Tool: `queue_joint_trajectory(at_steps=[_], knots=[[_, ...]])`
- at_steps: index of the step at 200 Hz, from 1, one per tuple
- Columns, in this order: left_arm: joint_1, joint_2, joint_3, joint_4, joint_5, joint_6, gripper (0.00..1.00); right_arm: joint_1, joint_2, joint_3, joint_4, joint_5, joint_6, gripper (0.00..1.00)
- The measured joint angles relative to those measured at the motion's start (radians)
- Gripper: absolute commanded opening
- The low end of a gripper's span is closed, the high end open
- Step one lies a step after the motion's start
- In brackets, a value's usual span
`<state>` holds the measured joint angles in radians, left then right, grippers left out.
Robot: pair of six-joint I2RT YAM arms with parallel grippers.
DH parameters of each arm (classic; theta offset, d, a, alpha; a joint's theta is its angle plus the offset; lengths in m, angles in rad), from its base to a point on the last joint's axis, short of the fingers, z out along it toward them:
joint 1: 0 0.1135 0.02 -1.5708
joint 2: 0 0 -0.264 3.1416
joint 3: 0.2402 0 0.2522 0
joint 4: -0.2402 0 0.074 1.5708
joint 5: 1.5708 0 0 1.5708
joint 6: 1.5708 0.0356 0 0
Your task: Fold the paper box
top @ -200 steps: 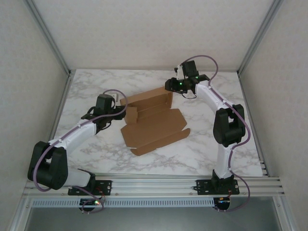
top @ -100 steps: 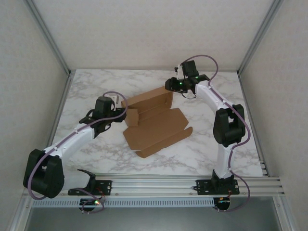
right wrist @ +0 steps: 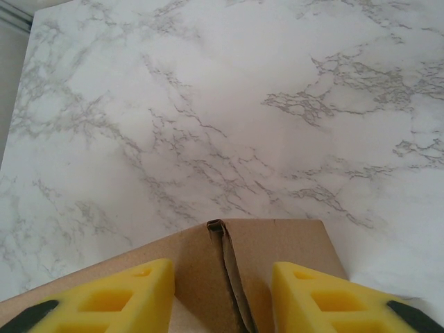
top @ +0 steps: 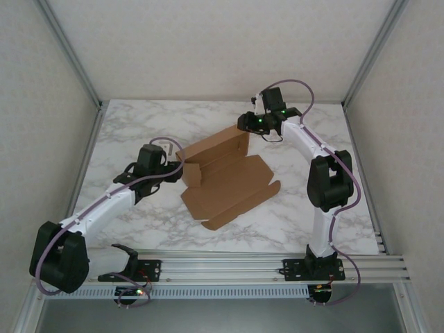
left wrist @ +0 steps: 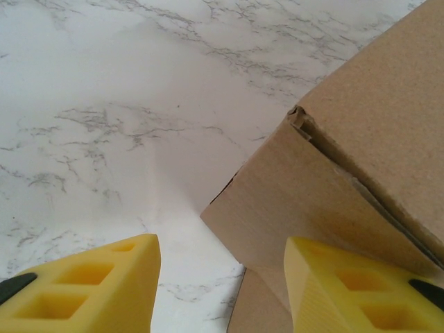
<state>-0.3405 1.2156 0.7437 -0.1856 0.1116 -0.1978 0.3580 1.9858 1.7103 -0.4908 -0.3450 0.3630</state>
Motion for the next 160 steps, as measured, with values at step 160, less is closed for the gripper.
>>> queue_joint_trajectory(at_steps=[160], knots=[[-0.007,-0.081,-0.041,-0.047,-0.003,-0.069,0.53,0.0,0.001,0.001,-0.005,-0.015,0.0,0.42]])
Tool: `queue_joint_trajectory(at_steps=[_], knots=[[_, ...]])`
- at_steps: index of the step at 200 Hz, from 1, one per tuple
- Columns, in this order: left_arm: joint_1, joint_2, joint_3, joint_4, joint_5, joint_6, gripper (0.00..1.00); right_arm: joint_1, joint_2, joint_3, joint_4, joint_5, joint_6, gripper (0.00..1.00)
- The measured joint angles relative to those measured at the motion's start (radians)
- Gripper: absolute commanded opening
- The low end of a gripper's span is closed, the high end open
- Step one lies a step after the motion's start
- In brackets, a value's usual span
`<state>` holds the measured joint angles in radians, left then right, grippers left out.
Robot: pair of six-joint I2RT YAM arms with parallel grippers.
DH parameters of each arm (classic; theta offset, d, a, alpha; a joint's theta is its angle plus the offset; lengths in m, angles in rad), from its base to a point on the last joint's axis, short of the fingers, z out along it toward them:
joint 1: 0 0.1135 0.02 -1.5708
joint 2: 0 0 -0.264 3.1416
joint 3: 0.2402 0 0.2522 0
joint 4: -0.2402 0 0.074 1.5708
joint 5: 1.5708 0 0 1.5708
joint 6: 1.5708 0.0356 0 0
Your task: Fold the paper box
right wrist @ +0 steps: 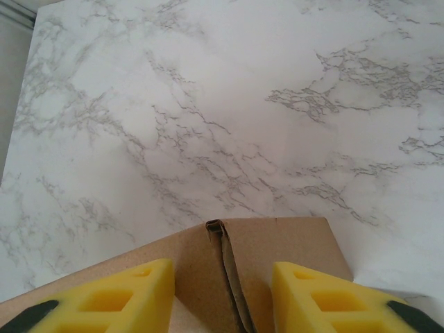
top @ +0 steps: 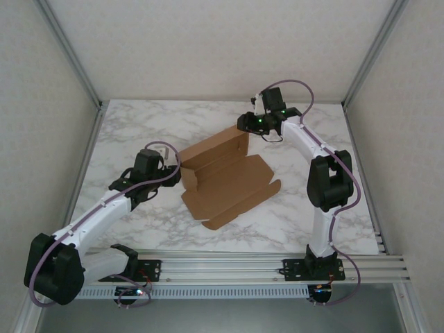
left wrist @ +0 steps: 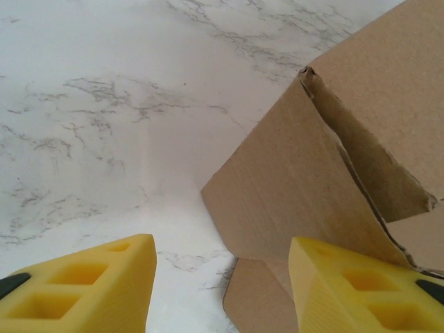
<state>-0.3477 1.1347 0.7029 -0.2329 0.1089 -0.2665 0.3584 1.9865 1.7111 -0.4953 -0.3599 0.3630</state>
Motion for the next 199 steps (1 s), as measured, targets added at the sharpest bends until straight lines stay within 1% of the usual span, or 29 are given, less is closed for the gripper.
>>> queue_joint_trajectory(at_steps=[33,72,136,169,199], knots=[[-0.013,-0.002,0.0,-0.016,-0.003,0.0,0.54,0.0,0.0,0.002,-0.004,0.0,0.0,0.42],[-0.016,-0.051,0.0,-0.04,-0.058,-0.02,0.53,0.0,0.0,0.002,-0.006,0.002,0.0,0.42],[-0.018,-0.064,0.0,-0.042,-0.047,-0.065,0.53,-0.003,0.0,0.0,-0.002,0.008,0.016,0.42],[-0.039,-0.069,0.0,-0.047,-0.045,-0.092,0.52,-0.005,0.0,0.0,-0.002,0.008,0.018,0.42],[-0.047,-0.118,-0.01,-0.062,-0.063,-0.117,0.52,-0.005,0.0,0.0,-0.002,0.008,0.018,0.42]])
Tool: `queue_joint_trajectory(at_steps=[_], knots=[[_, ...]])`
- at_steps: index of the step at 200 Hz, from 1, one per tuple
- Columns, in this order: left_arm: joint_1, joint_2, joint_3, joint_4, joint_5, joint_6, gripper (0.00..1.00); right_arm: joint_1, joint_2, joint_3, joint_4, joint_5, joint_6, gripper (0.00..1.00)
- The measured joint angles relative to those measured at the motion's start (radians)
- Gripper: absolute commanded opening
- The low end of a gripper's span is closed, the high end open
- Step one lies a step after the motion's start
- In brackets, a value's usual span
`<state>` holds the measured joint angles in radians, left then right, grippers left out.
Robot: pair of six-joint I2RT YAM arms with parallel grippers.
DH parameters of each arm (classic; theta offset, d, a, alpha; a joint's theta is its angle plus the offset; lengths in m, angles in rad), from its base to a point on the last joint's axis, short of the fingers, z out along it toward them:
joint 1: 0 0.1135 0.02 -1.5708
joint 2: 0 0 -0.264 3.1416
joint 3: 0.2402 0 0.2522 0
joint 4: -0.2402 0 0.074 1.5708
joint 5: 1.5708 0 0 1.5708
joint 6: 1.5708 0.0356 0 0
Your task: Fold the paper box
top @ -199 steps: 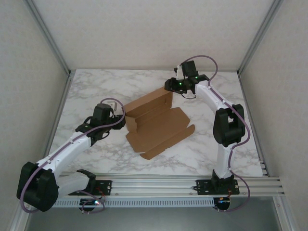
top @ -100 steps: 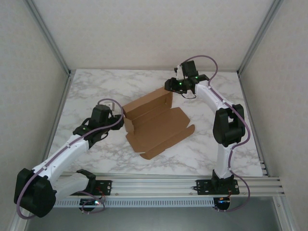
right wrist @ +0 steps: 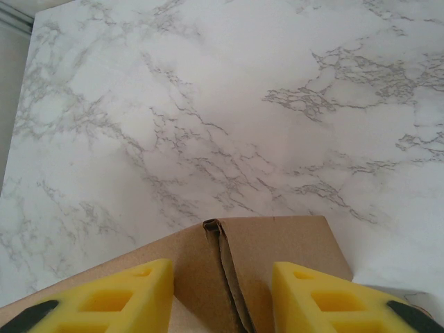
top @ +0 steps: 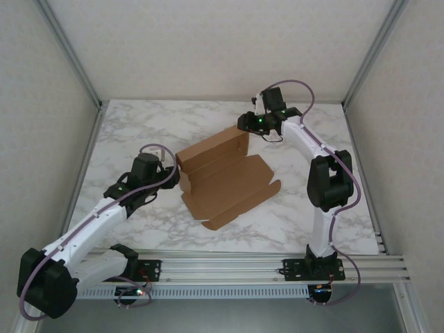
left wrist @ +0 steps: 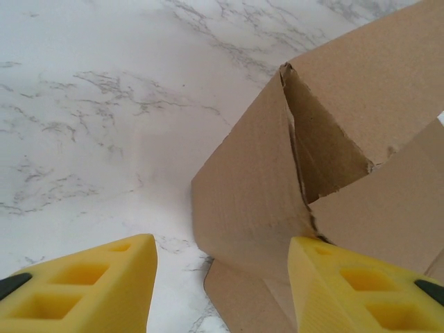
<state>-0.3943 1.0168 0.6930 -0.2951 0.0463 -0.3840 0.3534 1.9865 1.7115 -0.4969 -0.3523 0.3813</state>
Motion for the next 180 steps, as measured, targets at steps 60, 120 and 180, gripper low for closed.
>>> queue_joint_trajectory(at_steps=[60,120,180], knots=[[-0.025,0.018,-0.044,0.003,0.002,-0.051,0.52,0.0,0.0,0.0,0.0,-0.001,0.0,0.42],[-0.056,0.109,-0.055,0.06,-0.019,-0.089,0.53,0.0,0.0,0.0,0.0,-0.011,0.005,0.42],[-0.069,0.171,-0.061,0.172,-0.073,-0.095,0.57,-0.001,0.0,-0.001,0.0,-0.016,0.005,0.43]])
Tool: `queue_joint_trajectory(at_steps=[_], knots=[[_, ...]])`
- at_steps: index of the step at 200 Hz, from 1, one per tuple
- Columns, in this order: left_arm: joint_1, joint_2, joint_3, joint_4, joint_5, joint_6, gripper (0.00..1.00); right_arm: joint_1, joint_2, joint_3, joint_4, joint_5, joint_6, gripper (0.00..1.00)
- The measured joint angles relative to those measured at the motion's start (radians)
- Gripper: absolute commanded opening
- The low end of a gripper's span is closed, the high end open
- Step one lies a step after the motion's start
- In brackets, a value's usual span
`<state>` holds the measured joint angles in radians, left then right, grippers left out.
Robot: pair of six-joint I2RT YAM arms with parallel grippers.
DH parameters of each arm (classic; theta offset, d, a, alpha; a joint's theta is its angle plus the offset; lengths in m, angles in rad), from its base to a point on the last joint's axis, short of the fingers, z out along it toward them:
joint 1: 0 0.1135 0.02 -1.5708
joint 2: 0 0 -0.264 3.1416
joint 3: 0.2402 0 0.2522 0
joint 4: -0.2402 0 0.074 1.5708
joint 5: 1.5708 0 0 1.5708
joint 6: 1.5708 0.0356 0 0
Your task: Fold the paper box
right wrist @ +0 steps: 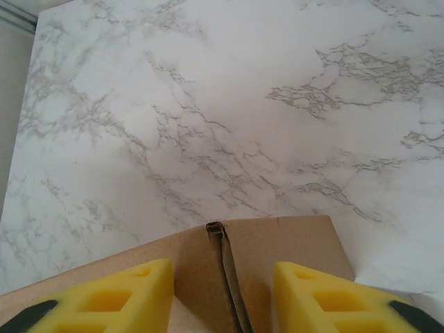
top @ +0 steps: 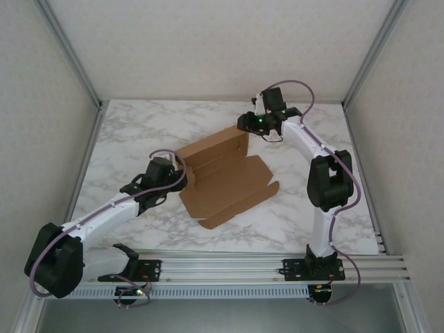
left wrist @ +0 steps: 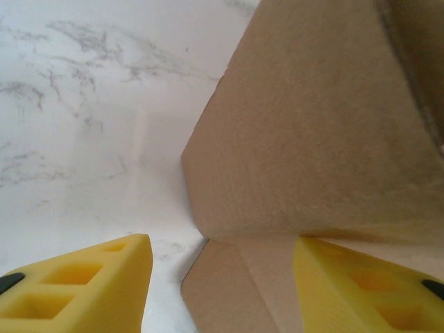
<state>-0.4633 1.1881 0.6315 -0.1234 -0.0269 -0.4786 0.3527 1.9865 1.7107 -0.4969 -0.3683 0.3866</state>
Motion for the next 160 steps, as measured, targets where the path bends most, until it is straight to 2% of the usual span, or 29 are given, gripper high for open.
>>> queue_joint_trajectory(at_steps=[61,107,139,160], knots=[[-0.023,0.094,0.002,0.109,-0.036,0.011,0.59,-0.002,0.001,-0.004,0.007,-0.004,0.003,0.44],[-0.04,0.169,0.011,0.168,-0.129,0.034,0.59,-0.002,0.001,-0.012,0.019,-0.022,0.007,0.44],[-0.044,0.214,0.018,0.227,-0.216,0.068,0.54,-0.002,0.001,-0.016,0.03,-0.027,0.011,0.44],[-0.044,0.263,0.045,0.26,-0.271,0.093,0.44,-0.002,0.001,-0.017,0.03,-0.029,0.011,0.44]])
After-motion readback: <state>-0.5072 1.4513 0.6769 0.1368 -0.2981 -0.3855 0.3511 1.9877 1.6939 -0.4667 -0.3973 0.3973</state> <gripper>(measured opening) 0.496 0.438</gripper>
